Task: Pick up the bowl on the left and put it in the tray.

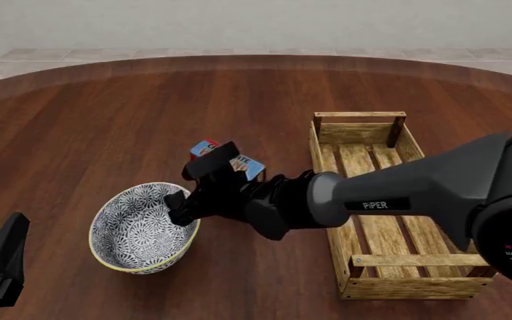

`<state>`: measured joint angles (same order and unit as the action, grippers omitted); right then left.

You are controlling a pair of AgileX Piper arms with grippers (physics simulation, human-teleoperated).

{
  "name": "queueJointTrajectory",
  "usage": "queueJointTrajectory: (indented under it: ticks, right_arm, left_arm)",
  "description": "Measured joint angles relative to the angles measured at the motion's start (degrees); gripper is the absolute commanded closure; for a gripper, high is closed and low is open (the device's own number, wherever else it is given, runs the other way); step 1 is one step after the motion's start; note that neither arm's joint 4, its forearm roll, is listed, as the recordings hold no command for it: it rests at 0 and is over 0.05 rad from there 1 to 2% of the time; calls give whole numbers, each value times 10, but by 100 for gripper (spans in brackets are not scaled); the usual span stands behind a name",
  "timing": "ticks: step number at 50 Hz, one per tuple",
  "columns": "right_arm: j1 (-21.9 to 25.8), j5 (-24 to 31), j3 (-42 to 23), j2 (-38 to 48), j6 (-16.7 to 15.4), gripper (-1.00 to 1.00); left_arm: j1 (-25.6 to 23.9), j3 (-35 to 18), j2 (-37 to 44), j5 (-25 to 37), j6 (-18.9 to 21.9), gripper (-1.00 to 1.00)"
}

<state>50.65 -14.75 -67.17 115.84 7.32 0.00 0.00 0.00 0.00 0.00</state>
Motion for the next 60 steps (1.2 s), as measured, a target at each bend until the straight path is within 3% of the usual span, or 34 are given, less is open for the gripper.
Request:
queueJointTrajectory:
  ticks: [60]
  right_arm:
    - [2, -8, -16, 34, 3, -100]
  left_arm:
    - [0, 0, 0, 0, 0, -100]
